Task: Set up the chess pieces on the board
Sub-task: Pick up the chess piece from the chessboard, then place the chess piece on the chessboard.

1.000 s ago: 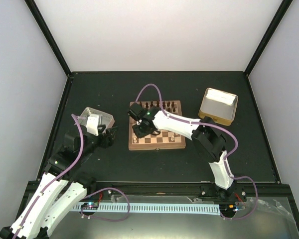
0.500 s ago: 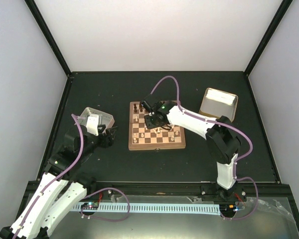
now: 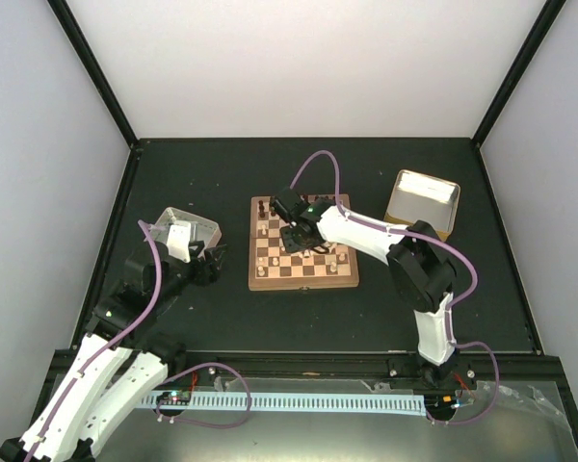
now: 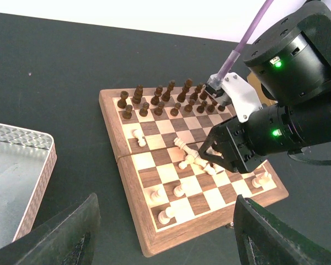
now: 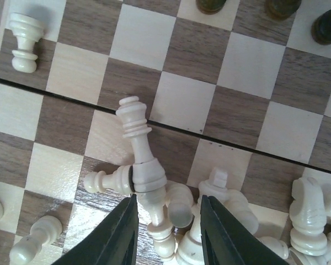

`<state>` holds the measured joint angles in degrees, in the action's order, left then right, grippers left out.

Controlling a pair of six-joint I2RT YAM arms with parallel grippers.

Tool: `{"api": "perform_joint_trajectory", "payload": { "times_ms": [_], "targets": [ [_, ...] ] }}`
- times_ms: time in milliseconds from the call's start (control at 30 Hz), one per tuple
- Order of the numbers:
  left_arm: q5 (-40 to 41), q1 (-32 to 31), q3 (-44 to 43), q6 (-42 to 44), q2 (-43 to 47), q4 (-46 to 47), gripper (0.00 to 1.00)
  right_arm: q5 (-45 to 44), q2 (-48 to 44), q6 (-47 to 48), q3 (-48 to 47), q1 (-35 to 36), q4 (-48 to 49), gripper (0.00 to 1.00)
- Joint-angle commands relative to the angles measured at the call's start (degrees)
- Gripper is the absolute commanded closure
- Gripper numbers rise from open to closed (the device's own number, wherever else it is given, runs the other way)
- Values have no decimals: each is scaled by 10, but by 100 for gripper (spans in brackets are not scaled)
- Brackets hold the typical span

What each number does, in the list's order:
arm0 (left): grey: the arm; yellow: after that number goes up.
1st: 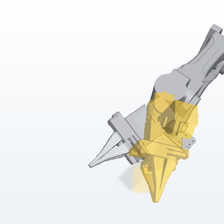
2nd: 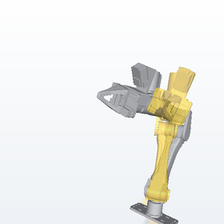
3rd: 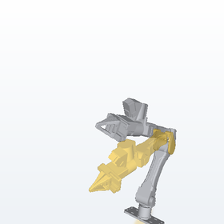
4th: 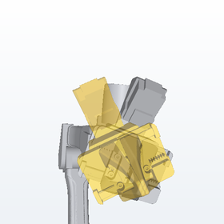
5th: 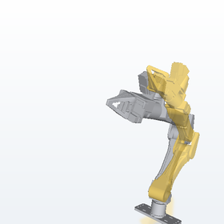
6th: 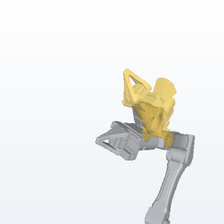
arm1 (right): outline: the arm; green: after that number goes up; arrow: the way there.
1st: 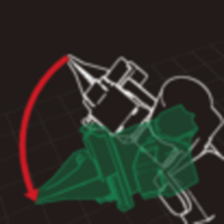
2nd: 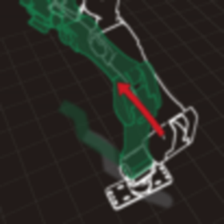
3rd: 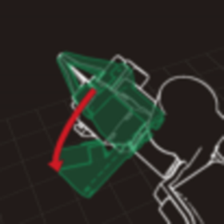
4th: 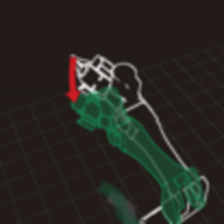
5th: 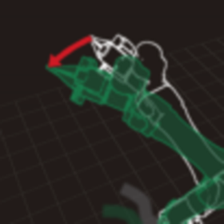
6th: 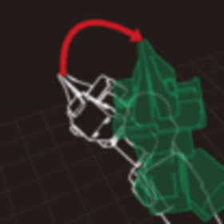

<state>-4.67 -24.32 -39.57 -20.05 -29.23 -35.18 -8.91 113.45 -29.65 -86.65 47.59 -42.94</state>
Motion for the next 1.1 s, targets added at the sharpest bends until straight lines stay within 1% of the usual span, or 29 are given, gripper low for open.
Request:
{"api": "perform_joint_trajectory", "payload": {
  "times_ms": [0, 233, 467, 633, 767, 933, 1067],
  "targets": [
    [6, 5, -2, 3, 1, -3, 32, -21, 11, -8, -4, -5, -4, 66],
    [6, 5, -1, 2, 2, -5, 32, -11, 23, -3, -7, -6, -5, 72],
    [3, 5, -1, 1, 1, -4, 32, -27, 9, -6, -1, -8, -3, 87],
    [3, 5, -1, 1, 1, -3, 32, -52, -27, -6, 6, -8, -3, 88],
    [2, 5, -1, 1, 0, -3, 32, -54, -50, -6, 13, -7, -5, 88],
    [3, 5, -1, 0, 1, -3, 32, -7, -64, 6, 28, -2, 4, 87],
    [3, 5, -1, -1, 0, -2, 32, 19, -61, 20, 30, 24, 3, 86]
  ]
}}
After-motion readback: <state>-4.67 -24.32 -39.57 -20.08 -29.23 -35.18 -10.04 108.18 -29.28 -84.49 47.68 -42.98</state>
